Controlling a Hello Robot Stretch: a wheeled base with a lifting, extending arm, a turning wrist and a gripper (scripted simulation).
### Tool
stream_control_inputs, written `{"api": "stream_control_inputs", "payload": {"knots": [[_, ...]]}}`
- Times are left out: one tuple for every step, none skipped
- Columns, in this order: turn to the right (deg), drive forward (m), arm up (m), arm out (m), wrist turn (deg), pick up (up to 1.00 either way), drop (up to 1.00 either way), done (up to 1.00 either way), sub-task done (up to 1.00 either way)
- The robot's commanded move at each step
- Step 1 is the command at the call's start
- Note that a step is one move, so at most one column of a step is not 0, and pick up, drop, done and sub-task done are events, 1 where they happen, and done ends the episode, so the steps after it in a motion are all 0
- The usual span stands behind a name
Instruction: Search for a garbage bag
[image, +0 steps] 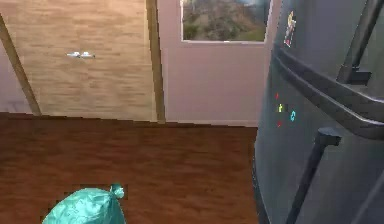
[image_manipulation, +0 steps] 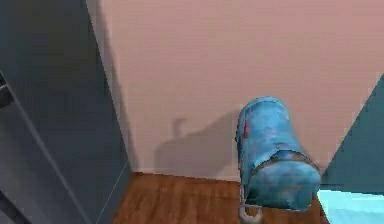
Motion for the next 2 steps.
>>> {"api": "stream_control_inputs", "payload": {"knots": [[-39.0, 0.00, 0.00, 0.00, 0.0, 0.00, 0.00, 0.00, 0.00], [0.0, 0.00, 0.00, 0.00, 0.0, 0.00, 0.00, 1.00, 0.00]]}}
